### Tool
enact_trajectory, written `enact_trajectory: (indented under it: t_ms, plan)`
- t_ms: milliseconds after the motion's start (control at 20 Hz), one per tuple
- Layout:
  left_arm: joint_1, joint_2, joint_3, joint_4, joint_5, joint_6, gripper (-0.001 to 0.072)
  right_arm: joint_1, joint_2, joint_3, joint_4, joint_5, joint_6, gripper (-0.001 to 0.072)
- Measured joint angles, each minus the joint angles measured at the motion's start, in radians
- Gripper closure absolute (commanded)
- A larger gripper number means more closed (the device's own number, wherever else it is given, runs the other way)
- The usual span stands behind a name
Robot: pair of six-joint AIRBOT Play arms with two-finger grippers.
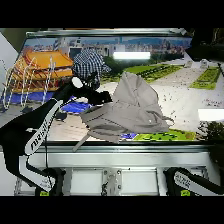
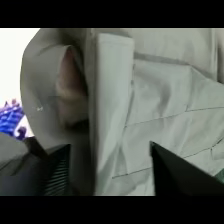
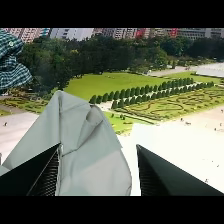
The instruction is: Fold the clothes and pants, and hang the long-sleeved shirts on hangers.
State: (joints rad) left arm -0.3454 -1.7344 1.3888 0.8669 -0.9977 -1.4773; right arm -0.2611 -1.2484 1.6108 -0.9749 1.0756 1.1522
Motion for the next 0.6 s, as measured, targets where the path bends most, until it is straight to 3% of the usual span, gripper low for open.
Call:
enact_trajectory:
  t_ms: [50, 250, 550, 600]
  plan:
    - [-0.011, -0.005, 0.021, -0.005, -0.003, 0.002, 0.0693, 0.0, 0.002, -0.001, -0.001, 0.003, 0.0, 0.0343]
    - [-0.1, 0.011, 0.121, -0.02, -0.061, 0.002, 0.0693, 0.0, 0.031, -0.001, -0.035, 0.008, 0.0, 0.034]
    - [-0.451, 0.093, 0.185, -0.019, -0.031, 0.006, 0.0682, 0.0, 0.091, -0.001, -0.089, 0.034, 0.0, 0.034]
    - [-0.517, 0.097, 0.189, 0.001, -0.019, 0.01, 0.042, 0.0, 0.097, -0.001, -0.096, 0.037, 0.0, 0.034]
